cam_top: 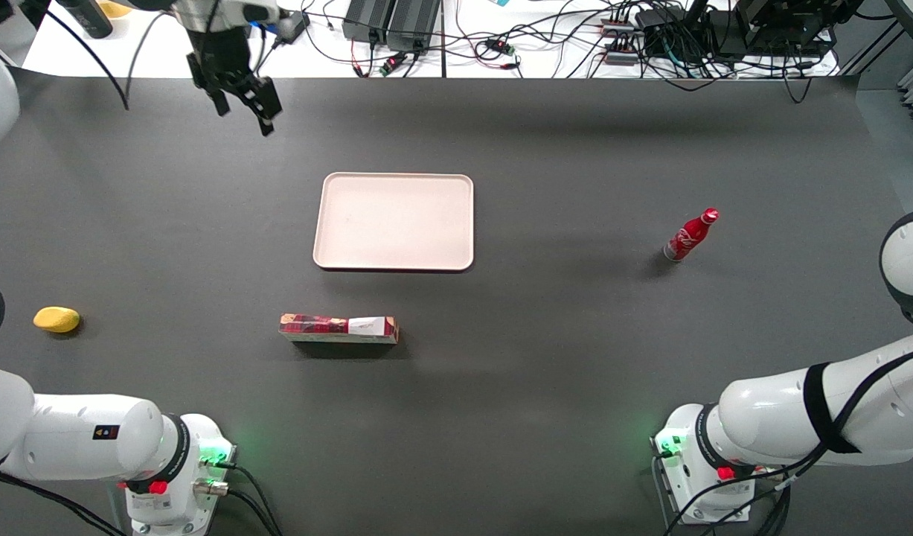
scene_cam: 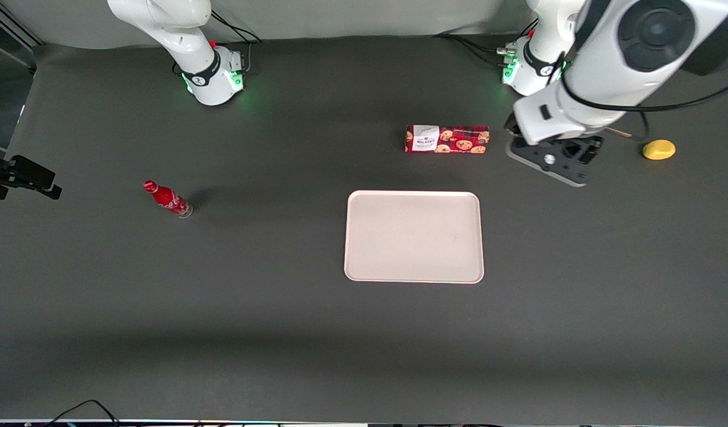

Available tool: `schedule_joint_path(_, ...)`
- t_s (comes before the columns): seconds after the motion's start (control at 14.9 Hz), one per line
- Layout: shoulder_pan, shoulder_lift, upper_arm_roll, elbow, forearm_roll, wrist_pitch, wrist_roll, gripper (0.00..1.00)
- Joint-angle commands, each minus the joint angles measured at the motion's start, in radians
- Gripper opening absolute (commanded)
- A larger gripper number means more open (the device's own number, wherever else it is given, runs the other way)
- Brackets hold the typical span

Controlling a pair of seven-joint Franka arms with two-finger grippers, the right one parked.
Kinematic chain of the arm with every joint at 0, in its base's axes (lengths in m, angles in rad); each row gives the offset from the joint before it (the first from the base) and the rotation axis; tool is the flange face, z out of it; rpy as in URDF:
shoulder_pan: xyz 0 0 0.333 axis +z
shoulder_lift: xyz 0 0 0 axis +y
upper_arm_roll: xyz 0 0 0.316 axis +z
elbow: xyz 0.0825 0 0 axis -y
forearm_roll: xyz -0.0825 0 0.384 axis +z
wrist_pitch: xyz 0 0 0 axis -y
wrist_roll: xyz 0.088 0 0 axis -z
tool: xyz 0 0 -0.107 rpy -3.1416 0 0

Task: Place red cookie box on tray
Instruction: 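Move the open left gripper over the red cookie box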

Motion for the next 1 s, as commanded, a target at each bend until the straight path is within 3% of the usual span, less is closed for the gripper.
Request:
schedule_joint_path(0.0, 0.003, -0.031, -0.055, -0.086, 0.002, 0.010, 0.118, 1.00)
schedule_joint_path(0.33, -0.001, -0.204, -0.156, -0.371, 0.002, 0.240, 0.247, 1.00)
schedule_joint_path(0.54, -0.022, -0.276, -0.165, -0.480, -0.010, 0.337, 0.393, 1.00)
schedule_joint_path(0.94, -0.101, -0.436, -0.176, -0.779, -0.150, 0.610, 0.531, 1.00)
